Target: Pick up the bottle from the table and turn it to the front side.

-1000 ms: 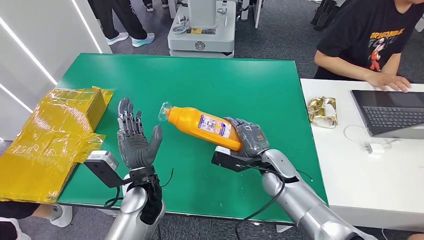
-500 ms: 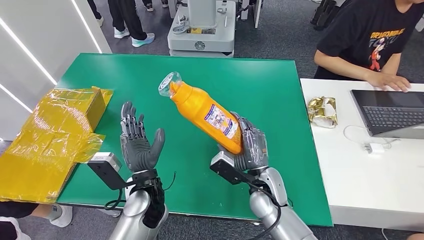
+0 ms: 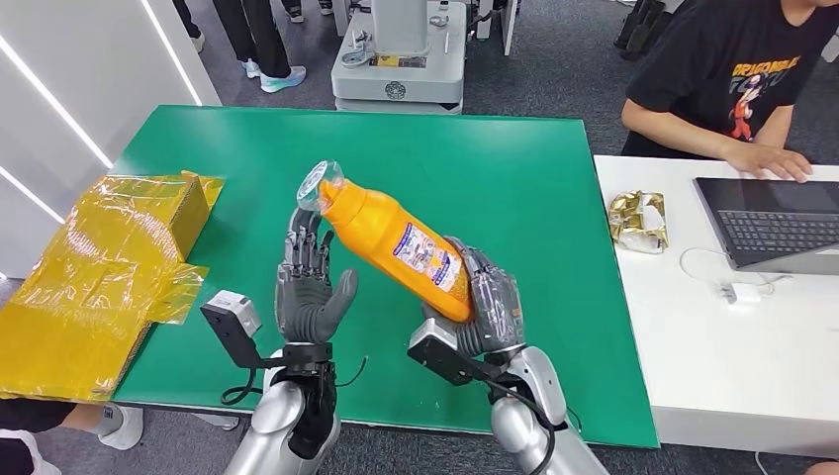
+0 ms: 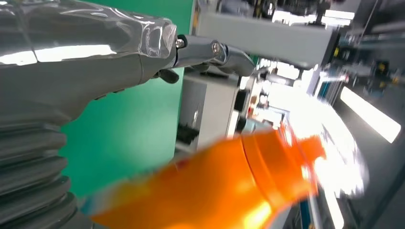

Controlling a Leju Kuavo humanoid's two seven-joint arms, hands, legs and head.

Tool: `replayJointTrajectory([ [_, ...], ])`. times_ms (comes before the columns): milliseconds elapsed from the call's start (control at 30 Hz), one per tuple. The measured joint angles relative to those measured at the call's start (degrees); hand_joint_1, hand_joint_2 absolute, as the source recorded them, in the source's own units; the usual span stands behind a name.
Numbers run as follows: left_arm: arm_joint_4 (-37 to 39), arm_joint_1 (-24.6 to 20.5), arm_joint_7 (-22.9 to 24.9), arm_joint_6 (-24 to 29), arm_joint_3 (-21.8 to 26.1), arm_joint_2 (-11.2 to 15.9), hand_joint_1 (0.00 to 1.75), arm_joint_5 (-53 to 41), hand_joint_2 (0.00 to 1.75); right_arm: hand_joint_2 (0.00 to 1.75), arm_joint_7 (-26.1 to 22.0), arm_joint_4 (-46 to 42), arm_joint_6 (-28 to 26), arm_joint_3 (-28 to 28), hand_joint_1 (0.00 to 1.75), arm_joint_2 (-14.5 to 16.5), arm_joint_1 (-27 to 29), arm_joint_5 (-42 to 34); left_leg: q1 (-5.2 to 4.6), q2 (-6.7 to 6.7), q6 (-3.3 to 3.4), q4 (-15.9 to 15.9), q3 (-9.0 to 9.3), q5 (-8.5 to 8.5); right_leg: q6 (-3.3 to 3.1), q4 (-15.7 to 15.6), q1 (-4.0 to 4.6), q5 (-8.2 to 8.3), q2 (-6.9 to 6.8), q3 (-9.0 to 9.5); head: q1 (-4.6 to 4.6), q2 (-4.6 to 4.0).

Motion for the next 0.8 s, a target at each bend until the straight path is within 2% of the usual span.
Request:
replayJointTrajectory([
  [200,0.9,0.0,0.6,-4.7,0.0,0.0,0.0,-0.9,1.75,1.75,2.3,-2.3,8.6,0.0,1.75,0.0,1.6,0.9,0.0,0.0,0.0,0.0,-0.01,0.0,0.0,0.0,0.0,0.0,0.0,-0.01,-0.01,0.0],
  [567,2.6,-0.1,1.1,-5.7,0.1,0.0,0.0,-1.3,1.75,1.75,2.4,-2.9,13.8,-0.2,1.75,0.0,1.9,1.6,0.0,0.0,0.0,0.0,-0.01,0.0,0.0,0.0,0.0,0.0,0.0,0.0,0.0,0.0],
  [800,4.8,-0.5,1.0,-7.5,0.6,-0.2,0.0,-1.4,1.75,1.75,0.3,-2.4,17.8,-0.3,1.75,0.0,1.9,2.6,0.0,0.01,0.0,0.0,-0.01,0.0,0.0,0.0,0.0,0.0,0.01,-0.01,0.01,0.0],
])
